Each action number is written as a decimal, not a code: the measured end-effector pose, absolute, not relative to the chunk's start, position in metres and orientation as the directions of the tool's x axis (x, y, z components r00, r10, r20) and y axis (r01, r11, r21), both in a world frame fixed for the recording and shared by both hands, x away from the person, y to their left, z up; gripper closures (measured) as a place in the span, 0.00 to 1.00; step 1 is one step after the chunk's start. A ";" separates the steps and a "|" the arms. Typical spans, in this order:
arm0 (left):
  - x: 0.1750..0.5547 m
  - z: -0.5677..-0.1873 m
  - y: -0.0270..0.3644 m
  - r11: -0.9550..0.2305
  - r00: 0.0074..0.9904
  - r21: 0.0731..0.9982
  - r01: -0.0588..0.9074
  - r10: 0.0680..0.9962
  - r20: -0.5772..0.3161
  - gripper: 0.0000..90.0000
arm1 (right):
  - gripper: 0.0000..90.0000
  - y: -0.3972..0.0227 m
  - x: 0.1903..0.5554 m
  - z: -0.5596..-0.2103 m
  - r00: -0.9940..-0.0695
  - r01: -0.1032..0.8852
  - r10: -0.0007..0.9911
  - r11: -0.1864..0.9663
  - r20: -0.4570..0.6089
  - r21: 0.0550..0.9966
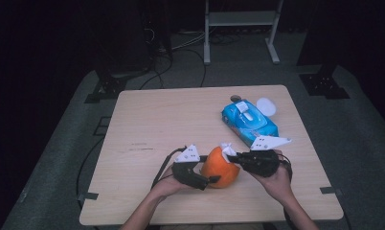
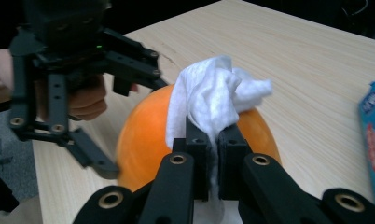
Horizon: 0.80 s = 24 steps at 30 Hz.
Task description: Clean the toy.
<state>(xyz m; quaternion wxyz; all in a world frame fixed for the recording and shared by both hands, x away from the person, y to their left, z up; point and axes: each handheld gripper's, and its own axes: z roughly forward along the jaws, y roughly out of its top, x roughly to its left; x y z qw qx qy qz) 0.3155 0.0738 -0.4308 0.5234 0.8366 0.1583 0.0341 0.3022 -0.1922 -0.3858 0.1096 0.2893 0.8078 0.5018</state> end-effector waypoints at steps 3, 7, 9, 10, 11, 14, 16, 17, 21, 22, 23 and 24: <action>0.317 -0.432 0.072 -0.397 0.933 0.887 0.233 0.348 -0.090 0.25 | 0.94 -0.197 0.302 -0.387 -0.807 0.372 0.575 0.317 0.135 0.873; 0.316 -0.437 0.068 -0.409 0.930 0.883 0.230 0.358 -0.076 0.19 | 0.95 -0.184 0.294 -0.386 -0.832 0.350 0.543 0.350 0.116 0.869; 0.314 -0.438 0.068 -0.405 0.933 0.887 0.222 0.354 -0.072 0.20 | 0.95 -0.179 0.291 -0.385 -0.848 0.334 0.519 0.361 0.109 0.871; 0.312 -0.438 0.068 -0.416 0.936 0.886 0.205 0.347 -0.054 0.27 | 0.94 -0.177 0.290 -0.384 -0.849 0.333 0.517 0.364 0.108 0.870; 0.310 -0.437 0.067 -0.438 0.939 0.882 0.175 0.342 -0.017 0.33 | 0.95 -0.175 0.289 -0.384 -0.852 0.328 0.513 0.371 0.103 0.869; 0.309 -0.436 0.066 -0.442 0.943 0.883 0.155 0.333 0.001 0.40 | 0.95 -0.178 0.292 -0.382 -0.845 0.321 0.526 0.364 0.091 0.875; 0.308 -0.437 0.066 -0.440 0.945 0.885 0.150 0.326 0.001 0.40 | 0.95 -0.184 0.295 -0.381 -0.829 0.324 0.554 0.353 0.083 0.878; 0.308 -0.437 0.065 -0.443 0.947 0.885 0.145 0.323 0.006 0.40 | 0.95 -0.187 0.297 -0.381 -0.819 0.323 0.569 0.352 0.072 0.878; 0.308 -0.438 0.063 -0.420 0.942 0.892 0.164 0.335 -0.015 0.35 | 0.95 -0.200 0.303 -0.386 -0.798 0.358 0.595 0.338 0.097 0.871; 0.310 -0.439 0.062 -0.407 0.938 0.894 0.188 0.343 -0.041 0.28 | 0.95 -0.201 0.303 -0.387 -0.797 0.362 0.596 0.340 0.099 0.868; 0.312 -0.441 0.061 -0.400 0.934 0.891 0.214 0.351 -0.067 0.23 | 0.95 -0.201 0.301 -0.388 -0.797 0.365 0.595 0.342 0.101 0.866; 0.312 -0.442 0.061 -0.396 0.934 0.892 0.217 0.350 -0.072 0.21 | 0.95 -0.200 0.300 -0.387 -0.802 0.360 0.590 0.350 0.095 0.865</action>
